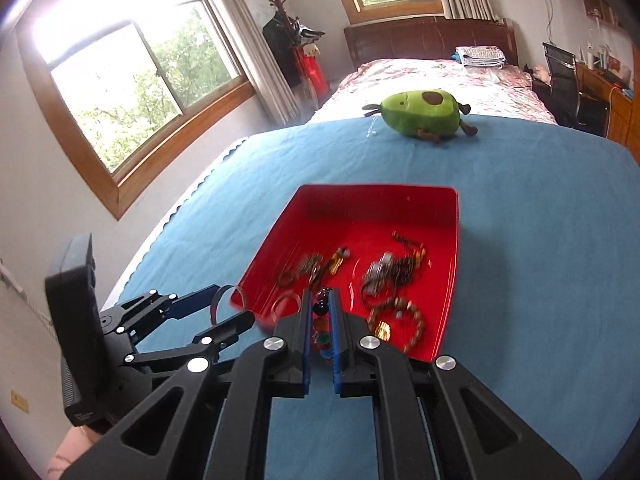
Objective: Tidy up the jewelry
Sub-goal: 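Lower the key ring into the tin with the left tool while the right tool drops the bracelet in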
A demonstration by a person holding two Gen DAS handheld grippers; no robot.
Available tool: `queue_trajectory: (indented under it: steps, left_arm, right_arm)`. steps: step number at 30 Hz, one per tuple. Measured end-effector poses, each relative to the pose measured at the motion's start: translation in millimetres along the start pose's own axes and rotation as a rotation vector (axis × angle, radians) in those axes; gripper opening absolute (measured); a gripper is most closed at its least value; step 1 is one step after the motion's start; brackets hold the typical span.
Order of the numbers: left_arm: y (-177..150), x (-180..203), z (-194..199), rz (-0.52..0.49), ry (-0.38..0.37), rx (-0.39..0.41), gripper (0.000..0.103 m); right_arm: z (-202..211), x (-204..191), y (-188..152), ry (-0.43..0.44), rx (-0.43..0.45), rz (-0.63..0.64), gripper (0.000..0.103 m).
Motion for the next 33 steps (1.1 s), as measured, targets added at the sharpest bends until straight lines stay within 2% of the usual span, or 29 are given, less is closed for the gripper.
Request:
queue_trajectory:
  steps: [4,10,12,14,17,18,20,23,27,28,29,33]
  left_arm:
    - [13,-2,-44,0.030,-0.002,-0.040,0.048]
    - [5,-11,-103,0.068,0.005,-0.131,0.048]
    - [1,-12,-111,0.075,0.001,-0.150,0.049]
    - [-3,-15,-116,0.088,0.001,-0.162,0.057]
    - [-2,-20,-113,0.082,0.018,-0.146,0.063]
    - [-2,-22,-109,0.080,0.023,-0.139,0.066]
    - [-2,-24,-102,0.084,0.022,-0.124,0.073]
    - [-5,-27,-87,0.079,0.030,-0.112,0.078]
    - [-13,-33,-66,0.086,0.042,-0.105,0.083]
    - [-13,-32,-64,0.089,0.042,-0.106,0.086]
    - [-15,-33,-60,0.092,0.044,-0.109,0.090]
    - [-22,-41,-44,0.100,0.062,-0.116,0.093]
  right_arm:
    - [-41,17,2,-0.036,-0.033,-0.010,0.007]
    - [-92,44,-14,-0.051,-0.099,-0.048,0.009]
    - [-97,50,-18,-0.061,-0.099,-0.049,0.013]
    - [-98,53,-19,-0.073,-0.088,-0.036,0.013]
    - [-94,55,-23,-0.081,-0.082,-0.037,0.015]
    - [-91,54,-25,-0.092,-0.075,-0.023,0.024]
    - [-84,52,-28,-0.103,-0.063,-0.011,0.035]
    - [-74,48,-33,-0.107,-0.059,-0.014,0.038]
    - [-57,40,-39,-0.123,-0.053,-0.002,0.058]
    - [-55,39,-40,-0.127,-0.056,-0.003,0.059]
    - [-51,38,-43,-0.132,-0.058,-0.008,0.065]
    - [-37,37,-50,-0.164,-0.069,-0.019,0.083]
Point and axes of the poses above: each gripper's, at about its wrist camera, not at the fingertips, and z roughly against the way its jaws point, x to its right, y to its top, the point moved 5 cm from there along -z, roughly the way its jaws point, and after that the axes turned 15 degrees about x, right-handed, at the moved point
